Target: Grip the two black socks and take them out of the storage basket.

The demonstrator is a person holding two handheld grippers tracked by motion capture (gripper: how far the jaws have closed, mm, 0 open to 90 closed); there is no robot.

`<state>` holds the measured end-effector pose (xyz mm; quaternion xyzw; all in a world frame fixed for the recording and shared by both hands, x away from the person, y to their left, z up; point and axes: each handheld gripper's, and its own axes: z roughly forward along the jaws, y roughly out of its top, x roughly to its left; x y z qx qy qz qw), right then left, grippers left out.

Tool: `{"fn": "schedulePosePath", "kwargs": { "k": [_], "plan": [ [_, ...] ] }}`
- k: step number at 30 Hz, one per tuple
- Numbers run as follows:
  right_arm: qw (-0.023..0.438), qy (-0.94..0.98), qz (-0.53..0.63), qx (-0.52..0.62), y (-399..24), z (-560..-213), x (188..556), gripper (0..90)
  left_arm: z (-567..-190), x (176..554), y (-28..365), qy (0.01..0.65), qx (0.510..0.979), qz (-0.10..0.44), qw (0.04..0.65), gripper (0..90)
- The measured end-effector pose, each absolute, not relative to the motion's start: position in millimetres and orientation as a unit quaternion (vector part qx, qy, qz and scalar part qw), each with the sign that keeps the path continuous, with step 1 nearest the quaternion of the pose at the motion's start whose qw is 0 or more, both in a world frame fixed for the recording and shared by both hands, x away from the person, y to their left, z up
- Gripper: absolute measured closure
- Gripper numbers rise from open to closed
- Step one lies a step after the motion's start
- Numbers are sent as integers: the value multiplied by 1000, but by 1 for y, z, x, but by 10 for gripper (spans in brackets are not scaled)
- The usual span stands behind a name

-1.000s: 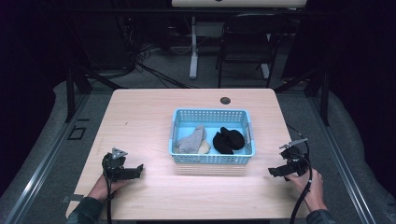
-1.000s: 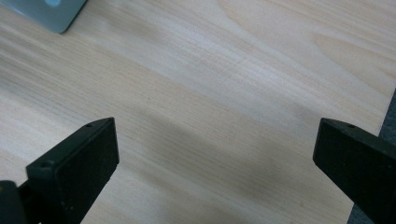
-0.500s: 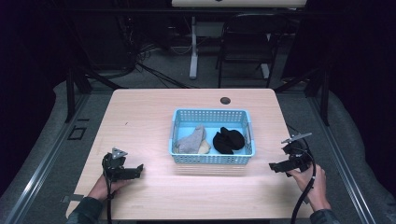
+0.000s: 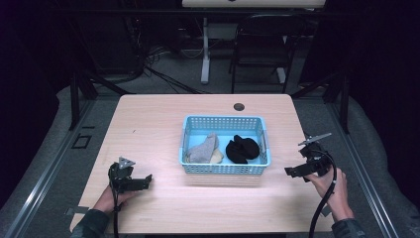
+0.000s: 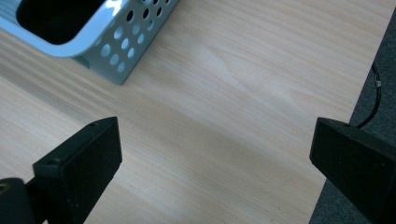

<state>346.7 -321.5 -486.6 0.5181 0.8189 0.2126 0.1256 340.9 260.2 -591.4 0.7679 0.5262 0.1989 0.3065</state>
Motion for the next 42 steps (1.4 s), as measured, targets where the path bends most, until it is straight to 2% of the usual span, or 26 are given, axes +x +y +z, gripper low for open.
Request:
{"fn": "schedulePosePath", "kwargs": {
  "k": [17, 42],
  "plan": [
    [123, 829, 220, 499, -309, -446, 366, 12, -591, 341, 260, 526, 768, 199, 306, 3],
    [120, 847, 228, 466, -269, -409, 408, 0, -591, 341, 260, 526, 768, 199, 306, 4]
  ]
}}
